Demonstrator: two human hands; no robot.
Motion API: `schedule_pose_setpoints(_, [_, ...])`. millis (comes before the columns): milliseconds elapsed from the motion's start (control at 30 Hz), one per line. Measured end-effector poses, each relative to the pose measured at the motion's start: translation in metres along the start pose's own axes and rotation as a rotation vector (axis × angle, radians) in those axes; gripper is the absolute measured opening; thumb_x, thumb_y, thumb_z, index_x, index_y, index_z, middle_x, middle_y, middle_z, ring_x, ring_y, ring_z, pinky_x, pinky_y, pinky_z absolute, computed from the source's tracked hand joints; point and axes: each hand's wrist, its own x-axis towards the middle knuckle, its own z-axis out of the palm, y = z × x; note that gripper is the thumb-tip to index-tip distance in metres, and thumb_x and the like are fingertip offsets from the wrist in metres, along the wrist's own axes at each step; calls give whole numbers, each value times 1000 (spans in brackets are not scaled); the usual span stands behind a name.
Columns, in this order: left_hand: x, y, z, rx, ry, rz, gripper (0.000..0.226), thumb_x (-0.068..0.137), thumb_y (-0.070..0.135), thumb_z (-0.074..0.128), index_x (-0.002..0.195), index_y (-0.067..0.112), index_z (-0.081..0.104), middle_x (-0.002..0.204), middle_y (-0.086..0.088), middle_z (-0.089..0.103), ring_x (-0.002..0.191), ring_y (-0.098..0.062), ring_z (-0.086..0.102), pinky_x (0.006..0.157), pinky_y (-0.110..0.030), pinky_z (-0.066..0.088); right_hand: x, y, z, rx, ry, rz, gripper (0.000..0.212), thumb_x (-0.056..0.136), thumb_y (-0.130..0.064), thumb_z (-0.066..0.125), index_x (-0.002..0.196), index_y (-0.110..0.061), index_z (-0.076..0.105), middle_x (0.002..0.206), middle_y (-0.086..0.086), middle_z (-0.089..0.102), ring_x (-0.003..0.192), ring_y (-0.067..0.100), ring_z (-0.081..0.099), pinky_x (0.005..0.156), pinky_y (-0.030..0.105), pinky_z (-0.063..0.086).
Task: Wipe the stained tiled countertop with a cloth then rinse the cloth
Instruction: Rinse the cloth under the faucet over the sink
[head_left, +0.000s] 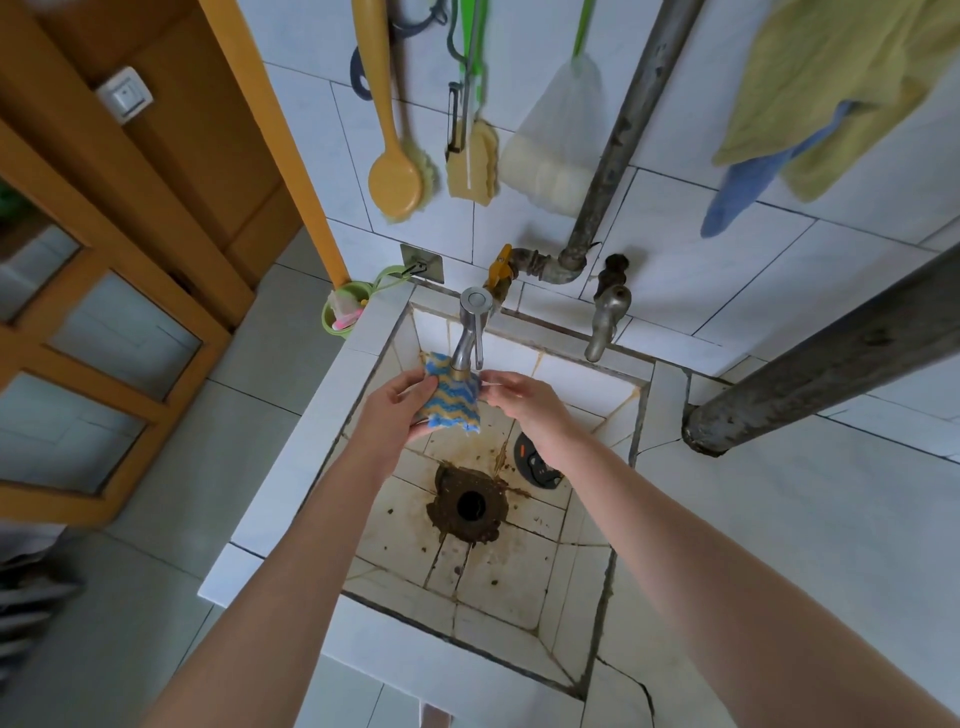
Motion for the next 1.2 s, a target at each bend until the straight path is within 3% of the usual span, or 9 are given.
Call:
schedule_pose_setpoints(167, [0,-4,-5,5,8,-18,16,90,17,56,105,14,60,97,-6,67,84,-17,68,65,-21,57,5,3,-1,91,15,63,10,90,-19,61,97,-15,67,104,-1,62,101,16,50,96,34,35])
schedule_pose_setpoints(300, [1,-12,-13,28,63,-18,19,88,16,59,107,13,61,99,-5,67,90,-19,67,68,-21,57,5,6,-1,134,76,25,9,90,-20,60,93,-13,65,102,2,65,95,14,54,80,25,39])
schedule_pose_setpoints(433, [3,-18,-10,21,89,-52,21,87,17,61,108,14,61,104,-8,66,93,-21,66,66,-21,57,4,9,-1,181,108,-43,10,91,-15,60,94,-6,63,87,-2,66,85,14,62,93,34,49])
schedule_pose_setpoints(567, [5,-21,2,-30,74,-54,22,89,17,57,110,11,59,103,-7,65,87,-17,66,62,-17,56,-3,10,-8,219,153,-73,9,92,-15,58,97,-7,61,88,-3,65,88,16,62,89,30,51])
schedule_pose_setpoints(700, [5,-27,9,-65,59,-86,25,96,28,45,106,12,61,99,-5,67,89,-20,66,78,-27,55,-7,13,-15,218,177,-89,9,93,-13,56,99,-6,61,90,-2,64,82,10,61,72,15,53])
schedule_pose_setpoints(833, [5,-31,12,-75,63,-116,28,97,33,42,94,16,63,94,-5,67,90,-23,65,87,-36,52,-10,19,-17,222,180,-68,16,94,-12,55,105,-2,60,97,5,64,81,10,63,65,12,54])
schedule_pose_setpoints(1033, [2,-31,4,-73,72,-109,26,96,31,45,106,12,60,97,-5,67,91,-21,65,82,-31,53,-8,19,-10,230,162,-66,17,94,-12,55,105,-2,61,103,8,64,92,19,63,68,17,55])
schedule_pose_setpoints(1200, [-1,-28,-4,-54,60,-86,24,87,22,61,109,12,59,108,-7,66,97,-19,65,75,-23,56,-3,16,-1,211,142,-74,12,94,-13,55,101,-6,61,101,6,64,95,20,63,72,21,55])
